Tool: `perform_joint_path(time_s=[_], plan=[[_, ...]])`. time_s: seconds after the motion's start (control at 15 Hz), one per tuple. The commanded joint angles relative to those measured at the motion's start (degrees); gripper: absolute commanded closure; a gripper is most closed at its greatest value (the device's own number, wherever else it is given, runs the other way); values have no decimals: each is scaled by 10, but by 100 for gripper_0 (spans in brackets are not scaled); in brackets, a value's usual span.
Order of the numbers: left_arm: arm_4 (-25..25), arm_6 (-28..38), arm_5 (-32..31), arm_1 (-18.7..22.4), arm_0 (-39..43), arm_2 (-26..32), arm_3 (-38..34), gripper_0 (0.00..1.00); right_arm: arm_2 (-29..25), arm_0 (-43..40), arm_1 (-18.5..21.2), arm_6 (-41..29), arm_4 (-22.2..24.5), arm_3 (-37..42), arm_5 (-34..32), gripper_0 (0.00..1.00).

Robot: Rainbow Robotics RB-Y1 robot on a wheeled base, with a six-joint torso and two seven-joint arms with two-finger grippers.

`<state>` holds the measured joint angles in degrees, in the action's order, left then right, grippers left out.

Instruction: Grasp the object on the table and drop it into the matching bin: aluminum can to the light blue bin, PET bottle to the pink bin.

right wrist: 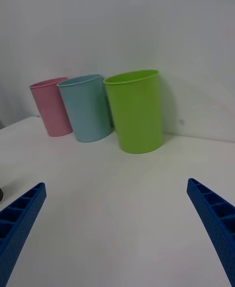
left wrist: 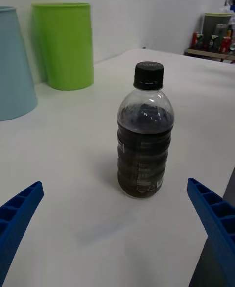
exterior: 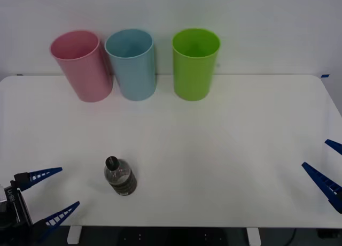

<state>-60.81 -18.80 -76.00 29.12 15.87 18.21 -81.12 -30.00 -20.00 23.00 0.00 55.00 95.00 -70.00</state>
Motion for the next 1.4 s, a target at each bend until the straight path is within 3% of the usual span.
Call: perform_joint_path(time_s=[0.07, 0.53, 1.4], plan=[[-5, -11, -12, 1, -36, -26, 52, 0, 0, 0, 0, 0, 0, 0, 0, 0], [-4, -53, -13, -6, -102, -83, 136, 0, 0, 0, 0, 0, 0, 0, 0, 0], [-65, -66, 9, -95, -136, -83, 138, 0, 0, 0, 0, 0, 0, 0, 0, 0]])
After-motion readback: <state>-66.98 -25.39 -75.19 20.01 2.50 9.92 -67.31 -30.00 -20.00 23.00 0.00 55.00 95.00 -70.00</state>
